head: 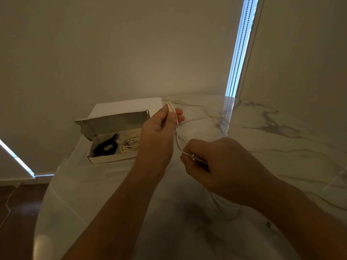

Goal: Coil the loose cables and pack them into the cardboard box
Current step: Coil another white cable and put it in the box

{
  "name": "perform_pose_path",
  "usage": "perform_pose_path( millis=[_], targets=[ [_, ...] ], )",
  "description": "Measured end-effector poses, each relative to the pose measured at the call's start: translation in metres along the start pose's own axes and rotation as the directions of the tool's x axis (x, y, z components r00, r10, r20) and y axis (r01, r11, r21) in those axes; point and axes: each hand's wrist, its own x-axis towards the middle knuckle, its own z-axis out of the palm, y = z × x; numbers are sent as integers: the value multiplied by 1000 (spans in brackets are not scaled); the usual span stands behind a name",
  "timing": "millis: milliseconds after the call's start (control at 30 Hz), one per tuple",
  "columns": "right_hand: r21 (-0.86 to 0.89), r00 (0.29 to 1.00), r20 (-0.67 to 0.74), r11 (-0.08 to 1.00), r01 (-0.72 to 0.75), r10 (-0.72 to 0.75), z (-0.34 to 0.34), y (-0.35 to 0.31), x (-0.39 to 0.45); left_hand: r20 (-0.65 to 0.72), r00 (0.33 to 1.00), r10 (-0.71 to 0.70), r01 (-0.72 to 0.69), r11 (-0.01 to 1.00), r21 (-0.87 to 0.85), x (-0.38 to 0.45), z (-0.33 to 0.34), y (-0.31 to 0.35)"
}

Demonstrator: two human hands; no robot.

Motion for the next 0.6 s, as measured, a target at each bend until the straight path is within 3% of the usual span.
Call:
perform_pose_path(
  millis=[167,267,433,600],
  targets=[
    [5,985,-172,1000,0,1,-10,9,1,119,993,19,-43,977,209,-6,3,2],
    [23,969,-245,999,-31,36,-19,20,2,218,976,16,-67,972,225,-9,6,3],
    [33,927,-368,997,-68,76,-23,34,4,360,929,-83,49,993,104,-12,10,7],
    [69,896,-426,992,-108,127,-27,49,4,476,867,-145,233,964,-132,-14,10,10]
  ],
)
